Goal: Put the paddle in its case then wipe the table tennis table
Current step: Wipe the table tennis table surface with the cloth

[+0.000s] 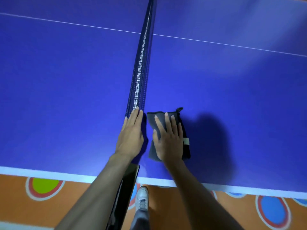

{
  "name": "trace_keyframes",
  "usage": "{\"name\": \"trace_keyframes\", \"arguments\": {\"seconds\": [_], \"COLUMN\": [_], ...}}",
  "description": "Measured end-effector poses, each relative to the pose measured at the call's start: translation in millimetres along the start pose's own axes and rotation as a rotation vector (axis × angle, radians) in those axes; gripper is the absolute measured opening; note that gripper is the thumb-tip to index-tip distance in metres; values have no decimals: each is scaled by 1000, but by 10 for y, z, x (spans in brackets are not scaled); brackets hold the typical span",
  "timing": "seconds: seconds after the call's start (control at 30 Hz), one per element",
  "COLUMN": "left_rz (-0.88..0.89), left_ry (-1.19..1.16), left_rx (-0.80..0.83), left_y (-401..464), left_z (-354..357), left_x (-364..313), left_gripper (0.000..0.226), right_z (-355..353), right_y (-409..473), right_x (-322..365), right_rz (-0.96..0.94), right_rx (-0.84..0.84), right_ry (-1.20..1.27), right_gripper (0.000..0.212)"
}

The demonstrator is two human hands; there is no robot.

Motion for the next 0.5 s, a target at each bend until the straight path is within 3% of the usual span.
{"name": "trace_keyframes", "arguments": {"seconds": [0.27,0.5], "left_rz": [-81,-84], "left_ry": [-63,-138], "left_rx": [-21,-42], "left_y": [284,202], "left_z": [145,93], "left_x": [167,114], "left_gripper": [74,74], "right_z": [324,361], "right_y": [1185,1138], "right_x": [-293,-321], "right_rz": [15,-15], "right_rx": [1,12], "right_ry": [-9,15], "right_gripper": [56,56]}}
Point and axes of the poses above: each hand's wrist, its own y-axis towards the middle knuckle, its own z-axis out of the palm, x = y × z, the point moved 9 cm from there along y, towards the middle knuckle, and after that the axes turned 14 degrees about -y, right-handed, at the moved point
